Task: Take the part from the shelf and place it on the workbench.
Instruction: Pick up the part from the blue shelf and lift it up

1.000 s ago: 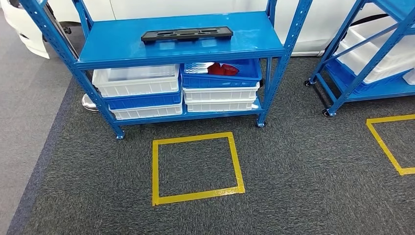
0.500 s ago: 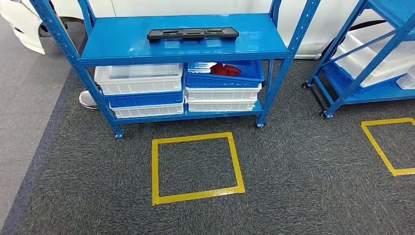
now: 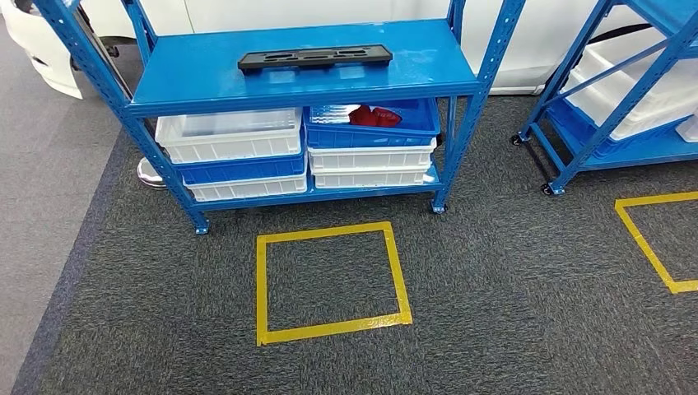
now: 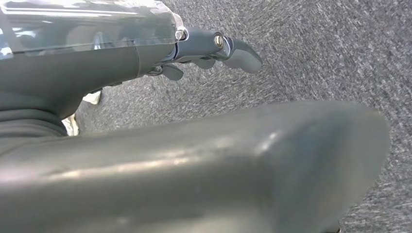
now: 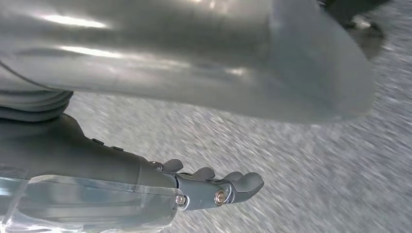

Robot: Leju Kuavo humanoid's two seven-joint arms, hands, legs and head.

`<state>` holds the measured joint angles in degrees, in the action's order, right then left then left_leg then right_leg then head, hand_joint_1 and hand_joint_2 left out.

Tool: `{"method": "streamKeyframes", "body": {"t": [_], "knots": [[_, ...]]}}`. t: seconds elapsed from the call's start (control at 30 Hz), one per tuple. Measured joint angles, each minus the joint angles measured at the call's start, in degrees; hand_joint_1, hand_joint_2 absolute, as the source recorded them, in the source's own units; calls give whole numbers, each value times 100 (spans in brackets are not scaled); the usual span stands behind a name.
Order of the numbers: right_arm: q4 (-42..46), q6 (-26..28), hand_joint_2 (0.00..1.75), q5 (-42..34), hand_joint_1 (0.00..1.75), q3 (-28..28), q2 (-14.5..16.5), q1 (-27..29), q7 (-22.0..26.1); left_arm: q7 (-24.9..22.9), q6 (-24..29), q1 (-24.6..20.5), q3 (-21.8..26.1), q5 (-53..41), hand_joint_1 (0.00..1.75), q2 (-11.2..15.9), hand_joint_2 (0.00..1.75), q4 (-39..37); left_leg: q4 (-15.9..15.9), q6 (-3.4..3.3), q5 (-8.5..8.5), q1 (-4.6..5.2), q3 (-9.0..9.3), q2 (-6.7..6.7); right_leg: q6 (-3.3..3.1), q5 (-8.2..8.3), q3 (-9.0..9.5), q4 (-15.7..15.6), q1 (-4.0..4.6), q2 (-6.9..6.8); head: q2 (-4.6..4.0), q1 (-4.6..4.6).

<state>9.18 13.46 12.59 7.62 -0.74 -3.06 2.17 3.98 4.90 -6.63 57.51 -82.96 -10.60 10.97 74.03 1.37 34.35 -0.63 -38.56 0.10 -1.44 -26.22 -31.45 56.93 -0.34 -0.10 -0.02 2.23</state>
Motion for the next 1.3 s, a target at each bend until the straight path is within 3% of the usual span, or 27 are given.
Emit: {"method": "streamKeyframes", "body": {"t": [0.03, 0.1, 0.17, 0.27, 0.33, 0.37, 0.43, 0.47, 0.5, 0.53, 0.57, 0.63, 0.67, 0.7, 0.83, 0.9, 0.97, 1.03, 1.07, 1.17, 1.2, 1.3], "knots": [[0, 57, 0, 20, 0, -10, -23, -1, 104, -17, -6, -9, -11, -20, 0, 0, 0, 0, -66, 5, -105, -6, 35, 0, 6, -6, 4, 9, -1, 4, 1, 0], [4, 154, 0, 80, 0, -22, -85, -10, 229, -38, -13, -47, -32, -43, 0, 0, 0, 0, -781, -3, -505, -18, 375, 3, 38, -30, 19, 35, -5, 10, 2, 0], [11, 227, 0, 163, 0, -22, -177, -47, 300, -49, -11, -97, -49, -33, 0, 0, 0, 0, -1437, -47, -722, -14, 672, -2, 99, -57, 7, 84, 14, 15, 2, 0], [35, 335, 0, 379, 0, -13, -342, -159, 408, -49, 4, -118, -60, 26, 0, 1, 0, 0, -1587, -161, -740, 7, 711, -11, 193, -46, -27, 98, 23, 22, 2, 0], [72, 440, 0, 624, 0, 31, -453, -287, 521, -31, 10, -116, -51, 85, 0, 8, 0, 0, -1614, -237, -775, 3, 706, -5, 258, -133, -82, 208, -2, 17, 2, -1], [98, 502, 0, 772, 0, 75, -516, -387, 587, -20, 11, -116, -41, 117, 0, 13, 0, 0, -1627, -268, -793, -3, 703, 4, 288, -269, -179, 417, -12, 14, 2, -1], [166, 610, 0, 1064, 0, 184, -636, -641, 727, 1, 10, -97, -16, 166, 0, 22, 0, 0, -1628, -295, -809, 5, 683, 29, 330, -645, -530, 1165, -24, 10, 2, -1], [206, 655, 0, 1204, 0, 236, -692, -779, 819, 12, 9, -78, 1, 185, 0, 26, 0, 0, -1626, -300, -811, 11, 677, 40, 341, -779, -711, 1546, -28, 10, 1, 0], [250, 694, 0, 1341, 0, 285, -742, -914, 931, 26, 9, -55, 16, 203, 0, 27, 0, 0, -1624, -302, -812, 15, 676, 44, 343, -811, -822, 1775, -31, 10, 2, 0], [303, 726, 0, 1488, 0, 332, -796, -1053, 1061, 40, 10, -36, 31, 219, 0, 29, 0, 0, -1620, -302, -813, 18, 679, 44, 333, -718, -821, 1766, -32, 10, 2, -1], [363, 742, 0, 1631, 0, 371, -847, -1199, 1189, 53, 14, -24, 44, 233, 0, 31, 0, 0, -1617, -301, -812, 21, 686, 41, 314, -527, -715, 1527, -33, 11, 2, -1], [477, 734, 0, 1845, 0, 423, -959, -1508, 1360, 67, 22, -22, 60, 251, 0, 32, 0, 0, -1611, -293, -811, 36, 696, 34, 248, -103, -340, 707, -15, 16, 2, -2], [523, 730, 0, 1906, 0, 441, -1006, -1644, 1407, 70, 25, -26, 66, 255, 0, 33, 0, 0, -1605, -279, -815, 46, 686, 29, 218, 4, -205, 379, -1, 16, 2, -1], [563, 734, 0, 1945, 0, 457, -1045, -1761, 1447, 72, 25, -26, 72, 260, 0, 34, 0, 0, -1602, -260, -822, 51, 669, 25, 196, 41, -132, 187, 18, 14, 2, -1], [796, 855, 0, 2213, 0, 482, -1108, -1989, 1974, 115, 41, -1, 114, 302, 0, 41, 0, 0, -1549, -135, -787, 45, 601, 3, 108, 65, -115, 44, 12, -7, 1, -1], [1048, 883, 0, 2470, 0, 482, -1115, -2097, 2329, 156, 49, -5, 154, 334, 0, 50, 0, 0, -1108, -84, -526, 39, 401, -4, 49, 99, -101, -5, -19, -5, 1, 0], [1449, 913, 0, 2823, 0, 486, -1116, -2201, 2541, 180, 44, -11, 186, 366, 0, 61, 0, 0, -382, -46, -220, 27, 52, -5, 21, 100, -106, 1, -10, 9, 0, 0], [1950, 909, 0, 3218, 0, 499, -1116, -2239, 2532, 190, 32, -4, 211, 384, 0, 70, 0, 0, -74, -23, -215, 15, -120, -5, 18, 89, -100, 17, 0, 12, 1, 0], [2234, 887, 0, 3424, 0, 511, -1117, -2235, 2454, 196, 27, 1, 222, 393, 0, 72, 0, 0, -229, -22, -364, 11, -61, -4, 25, 80, -95, 28, 3, 11, 1, 0], [3109, 855, 0, 4060, 0, 557, -1116, -2186, 2170, 225, 24, 8, 246, 411, 0, 81, 0, 0, -1273, -68, -868, 14, 404, 1, 77, 35, -111, 92, 20, 6, 1, 0], [3390, 857, 0, 4270, 0, 573, -1116, -2158, 2087, 234, 22, 12, 256, 413, 0, 84, 0, 0, -1471, -91, -917, 17, 486, 0, 101, 28, -130, 111, 30, 4, 1, -1], [4167, 874, 0, 4857, 0, 641, -1122, -1985, 1849, 253, 11, 49, 289, 414, 0, 88, 0, 0, -1568, -174, -916, 19, 499, -12, 186, 23, -165, 122, 38, -1, 1, -1]]}}
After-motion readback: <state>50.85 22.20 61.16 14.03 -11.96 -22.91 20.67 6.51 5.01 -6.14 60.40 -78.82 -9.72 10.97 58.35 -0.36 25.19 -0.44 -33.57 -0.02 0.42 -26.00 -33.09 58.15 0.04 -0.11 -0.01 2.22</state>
